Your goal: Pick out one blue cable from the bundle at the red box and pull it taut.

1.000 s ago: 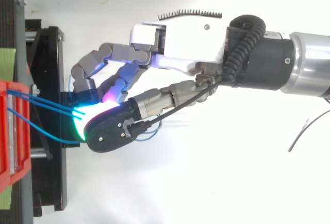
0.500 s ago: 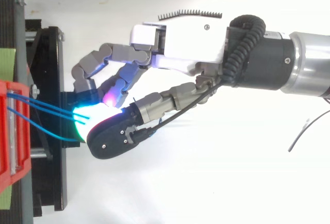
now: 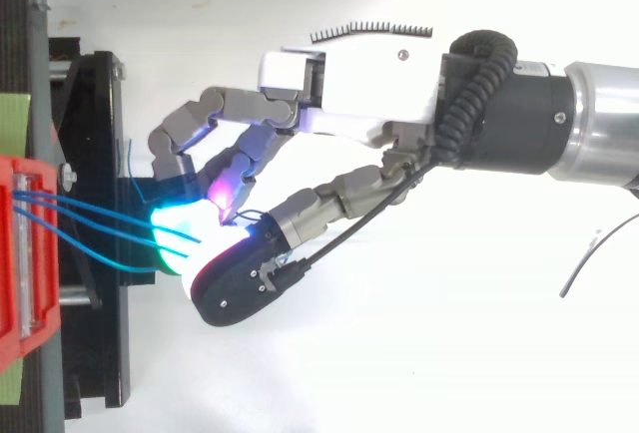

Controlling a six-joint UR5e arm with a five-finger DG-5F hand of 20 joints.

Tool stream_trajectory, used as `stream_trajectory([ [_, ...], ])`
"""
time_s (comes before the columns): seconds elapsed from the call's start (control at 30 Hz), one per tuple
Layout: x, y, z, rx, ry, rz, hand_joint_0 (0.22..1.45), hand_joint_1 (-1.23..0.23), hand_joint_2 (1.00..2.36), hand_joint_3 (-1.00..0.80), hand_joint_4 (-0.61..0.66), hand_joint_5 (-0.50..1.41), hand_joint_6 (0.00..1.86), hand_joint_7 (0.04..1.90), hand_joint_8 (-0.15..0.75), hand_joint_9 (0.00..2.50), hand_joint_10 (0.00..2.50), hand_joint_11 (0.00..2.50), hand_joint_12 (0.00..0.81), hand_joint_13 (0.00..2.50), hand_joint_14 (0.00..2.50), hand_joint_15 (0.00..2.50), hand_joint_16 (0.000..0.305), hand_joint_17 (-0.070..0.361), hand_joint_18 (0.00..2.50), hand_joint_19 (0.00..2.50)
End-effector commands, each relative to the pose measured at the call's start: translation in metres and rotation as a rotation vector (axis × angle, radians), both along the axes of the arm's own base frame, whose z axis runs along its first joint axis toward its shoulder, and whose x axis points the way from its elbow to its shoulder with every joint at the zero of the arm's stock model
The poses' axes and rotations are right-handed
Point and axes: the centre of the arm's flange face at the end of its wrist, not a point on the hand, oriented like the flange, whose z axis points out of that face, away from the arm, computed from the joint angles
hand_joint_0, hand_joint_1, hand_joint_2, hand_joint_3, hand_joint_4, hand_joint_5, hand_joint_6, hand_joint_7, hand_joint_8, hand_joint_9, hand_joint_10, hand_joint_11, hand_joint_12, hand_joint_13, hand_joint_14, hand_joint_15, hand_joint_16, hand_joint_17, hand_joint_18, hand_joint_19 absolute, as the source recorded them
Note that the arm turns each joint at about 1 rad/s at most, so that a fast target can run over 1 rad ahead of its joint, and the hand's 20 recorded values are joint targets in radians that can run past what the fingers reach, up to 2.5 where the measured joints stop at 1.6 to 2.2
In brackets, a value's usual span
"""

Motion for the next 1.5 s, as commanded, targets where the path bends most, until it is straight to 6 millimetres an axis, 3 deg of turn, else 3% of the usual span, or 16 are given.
stream_trajectory([
  [0.0,0.0002,-0.0001,0.001,-0.001,-0.001,-0.001,0.71,-0.83,1.0,-0.49,0.0,-0.2,0.88,1.24,0.259,0.9,0.02,0.66,0.311,0.69,0.01,0.28,0.047,0.106,0.58,0.44],
  [0.37,0.0,-0.0004,0.0009,0.0,0.0,-0.005,0.74,-0.88,1.0,-0.5,0.02,-0.2,0.89,1.23,0.256,0.89,0.02,0.66,0.311,0.69,0.01,0.27,0.046,0.104,0.6,0.41],
  [1.0,-0.0001,-0.0004,0.0008,0.007,0.001,-0.005,0.65,-0.9,1.0,-0.5,0.07,-0.18,0.9,1.24,0.263,0.96,0.02,0.68,0.307,0.71,0.01,0.28,0.046,0.103,0.61,0.46],
  [1.3,0.0016,-0.0004,0.0048,0.009,-0.005,-0.007,0.55,-0.6,1.0,-0.5,0.09,-0.14,0.88,1.27,0.278,1.09,0.02,0.7,0.319,0.77,0.01,0.31,0.047,0.106,0.65,0.52],
  [1.47,0.0014,-0.0004,0.0033,0.01,-0.001,-0.007,0.53,-0.56,1.0,-0.5,0.09,-0.14,0.88,1.26,0.287,1.1,0.02,0.7,0.328,0.77,0.01,0.32,0.048,0.108,0.65,0.52],
])
